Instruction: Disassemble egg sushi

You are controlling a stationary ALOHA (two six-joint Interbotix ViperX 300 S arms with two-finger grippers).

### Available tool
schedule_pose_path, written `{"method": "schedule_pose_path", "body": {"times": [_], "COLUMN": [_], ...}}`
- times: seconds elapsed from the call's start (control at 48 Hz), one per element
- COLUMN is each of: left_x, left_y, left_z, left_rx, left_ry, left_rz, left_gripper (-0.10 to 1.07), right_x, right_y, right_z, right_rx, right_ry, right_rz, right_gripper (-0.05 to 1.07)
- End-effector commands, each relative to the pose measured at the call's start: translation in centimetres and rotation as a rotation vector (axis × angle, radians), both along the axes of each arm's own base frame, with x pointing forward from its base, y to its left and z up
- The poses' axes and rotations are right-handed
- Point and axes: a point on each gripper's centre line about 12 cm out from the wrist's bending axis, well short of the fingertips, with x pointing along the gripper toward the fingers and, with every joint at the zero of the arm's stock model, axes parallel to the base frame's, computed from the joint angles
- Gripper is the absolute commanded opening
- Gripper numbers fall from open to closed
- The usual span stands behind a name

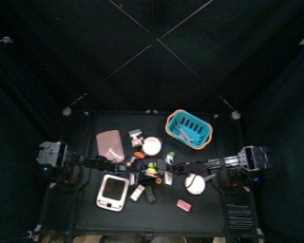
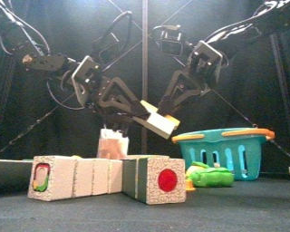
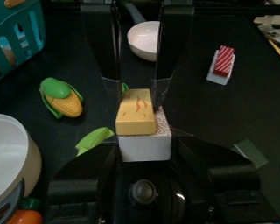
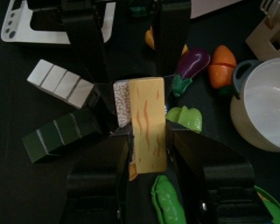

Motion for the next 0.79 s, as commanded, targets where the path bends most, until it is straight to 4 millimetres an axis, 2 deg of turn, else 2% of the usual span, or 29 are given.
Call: {"method": "schedule_pose_path", "body": {"times": [0.0, 0.458, 0.771], "left_x": [0.35, 0.25, 0.13], "left_y": [-0.07, 0.33, 0.45], "left_z": [1.24, 1.28, 1.39], "left_rx": [0.000, 0.001, -0.002], "left_ry": [-0.043, -0.048, -0.080], "left_rz": [-0.003, 0.008, 0.012], "left_gripper": [0.67, 0.66, 0.43], "right_x": [0.29, -0.15, -0.22], "right_y": [-0.31, -0.29, -0.23], "right_z": [1.16, 1.25, 1.14], "right_rx": [0.004, 0.016, 0.016], "right_ry": [-0.036, -0.038, -0.035], "right_rz": [-0.008, -0.017, -0.015], "right_gripper": [0.59, 0.57, 0.54]}}
